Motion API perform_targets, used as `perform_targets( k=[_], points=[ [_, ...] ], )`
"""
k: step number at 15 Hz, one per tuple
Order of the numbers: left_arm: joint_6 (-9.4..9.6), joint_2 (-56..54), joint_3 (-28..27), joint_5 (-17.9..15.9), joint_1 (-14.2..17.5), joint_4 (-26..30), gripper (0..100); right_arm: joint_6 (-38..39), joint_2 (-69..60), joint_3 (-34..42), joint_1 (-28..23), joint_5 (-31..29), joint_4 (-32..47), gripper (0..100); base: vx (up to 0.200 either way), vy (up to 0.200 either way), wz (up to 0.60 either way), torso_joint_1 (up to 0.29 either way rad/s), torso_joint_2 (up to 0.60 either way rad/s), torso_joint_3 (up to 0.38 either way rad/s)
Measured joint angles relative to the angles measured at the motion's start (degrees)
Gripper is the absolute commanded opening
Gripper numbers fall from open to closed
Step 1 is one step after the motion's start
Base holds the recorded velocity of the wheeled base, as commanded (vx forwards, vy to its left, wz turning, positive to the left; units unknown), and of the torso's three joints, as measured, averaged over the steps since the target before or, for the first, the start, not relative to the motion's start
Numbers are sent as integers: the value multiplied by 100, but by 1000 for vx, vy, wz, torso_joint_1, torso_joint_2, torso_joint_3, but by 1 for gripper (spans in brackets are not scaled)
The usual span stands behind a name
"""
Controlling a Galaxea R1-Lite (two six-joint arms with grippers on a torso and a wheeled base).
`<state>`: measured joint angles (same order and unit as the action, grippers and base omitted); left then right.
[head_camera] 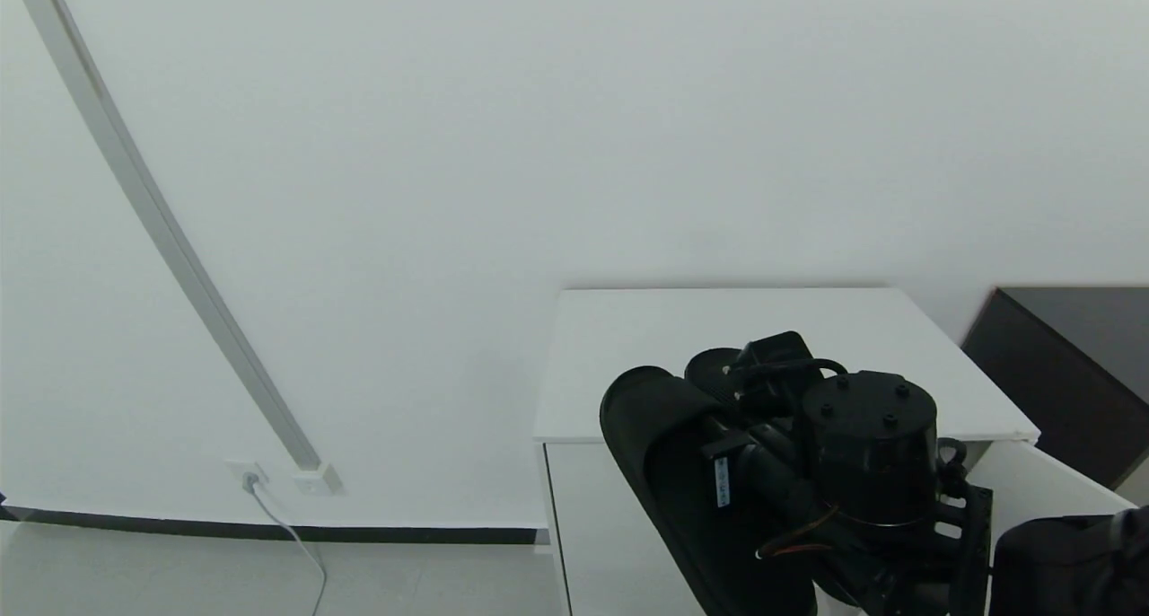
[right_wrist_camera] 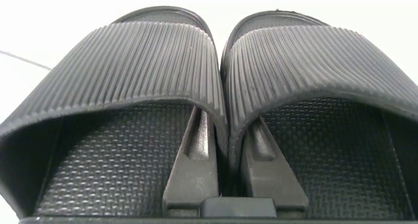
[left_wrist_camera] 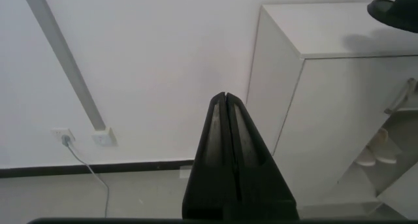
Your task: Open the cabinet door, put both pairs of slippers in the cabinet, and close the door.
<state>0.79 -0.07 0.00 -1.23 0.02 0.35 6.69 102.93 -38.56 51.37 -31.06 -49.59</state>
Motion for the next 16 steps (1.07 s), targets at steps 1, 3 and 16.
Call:
perform_targets(
  k=[1, 3, 16],
  points=[
    [2, 0, 0, 1, 7, -2, 0, -2, -1, 2, 4, 2, 2, 0, -200, 0, 0, -2, 2, 2],
    [2, 0, 0, 0, 7, -2, 0, -2, -4, 13, 9, 0, 5, 0, 0, 0, 0, 0, 0, 0],
    [10, 0, 0, 17, 5, -2, 0, -2, -4, 69, 20, 2, -11, 0, 0, -46, 0, 1, 1, 1]
  ],
)
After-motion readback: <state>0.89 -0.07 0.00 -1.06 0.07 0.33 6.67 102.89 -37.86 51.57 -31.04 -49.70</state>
